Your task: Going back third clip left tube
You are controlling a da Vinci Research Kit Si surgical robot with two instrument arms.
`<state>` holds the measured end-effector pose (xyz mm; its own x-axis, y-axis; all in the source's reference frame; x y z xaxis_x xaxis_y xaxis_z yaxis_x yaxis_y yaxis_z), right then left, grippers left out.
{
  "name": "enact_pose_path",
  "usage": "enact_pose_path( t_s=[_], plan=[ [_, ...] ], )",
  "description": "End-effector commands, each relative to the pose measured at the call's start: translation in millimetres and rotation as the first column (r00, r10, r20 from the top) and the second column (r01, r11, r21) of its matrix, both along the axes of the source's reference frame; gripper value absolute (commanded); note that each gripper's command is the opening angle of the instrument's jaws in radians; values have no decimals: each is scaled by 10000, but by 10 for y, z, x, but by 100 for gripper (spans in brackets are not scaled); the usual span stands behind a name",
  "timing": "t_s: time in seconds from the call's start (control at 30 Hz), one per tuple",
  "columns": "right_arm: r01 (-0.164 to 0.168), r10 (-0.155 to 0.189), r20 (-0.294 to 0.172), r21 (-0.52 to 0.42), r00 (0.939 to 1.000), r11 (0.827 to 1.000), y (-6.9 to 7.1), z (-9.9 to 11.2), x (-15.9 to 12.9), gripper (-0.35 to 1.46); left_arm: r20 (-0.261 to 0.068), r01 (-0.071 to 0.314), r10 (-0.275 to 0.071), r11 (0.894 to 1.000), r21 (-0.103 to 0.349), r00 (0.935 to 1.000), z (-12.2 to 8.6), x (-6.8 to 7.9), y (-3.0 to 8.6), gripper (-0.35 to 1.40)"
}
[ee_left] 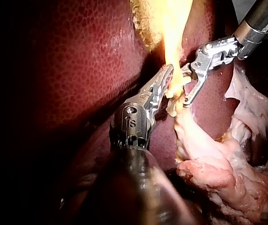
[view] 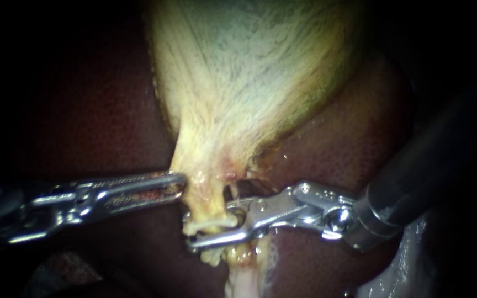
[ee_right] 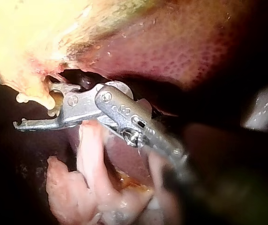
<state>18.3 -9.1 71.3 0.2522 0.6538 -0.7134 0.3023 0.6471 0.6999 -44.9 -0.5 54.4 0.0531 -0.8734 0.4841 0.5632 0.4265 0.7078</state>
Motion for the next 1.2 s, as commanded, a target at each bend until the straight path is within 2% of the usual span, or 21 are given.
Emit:
enact_pose_path(
  t_s=[0.03, 0.27, 0.4, 0.53, 0.8, 1.03, 1.2],
  plan=[
    [-40, 39, -60, -162, 10000, 9999, 1, 0, 0, 50, 0, 0, 0, 10000, -3, 10000, 1, 0, 0, -35],
    [-121, 101, -250, -826, 9996, 9965, 11, 8, -2, 54, -1, -1, 1, 10000, -6, 10000, 1, 0, -1, -35],
    [-380, 362, -184, -1096, 9992, 9932, 16, 14, -3, 57, 1, -4, 4, 10000, -6, 10000, 0, 0, -1, -35],
    [-436, 416, -189, -1209, 9990, 9917, 17, 15, -4, 59, 1, -4, 4, 10000, -6, 10000, 0, 1, -1, -35],
    [-356, 329, -239, -1210, 9992, 9920, 9, 7, -20, 59, 5, -12, 12, 10000, -6, 10000, 0, 2, -2, -35],
    [-240, 211, -274, -1101, 9994, 9936, 0, -2, -52, 58, 10, -20, 20, 10000, -7, 10000, 0, 3, -2, -35],
    [-457, 445, -128, -1137, 9989, 9925, -1, -5, -79, 57, 9, -21, 21, 10000, -11, 10000, 1, 3, -2, -35]
  ],
)
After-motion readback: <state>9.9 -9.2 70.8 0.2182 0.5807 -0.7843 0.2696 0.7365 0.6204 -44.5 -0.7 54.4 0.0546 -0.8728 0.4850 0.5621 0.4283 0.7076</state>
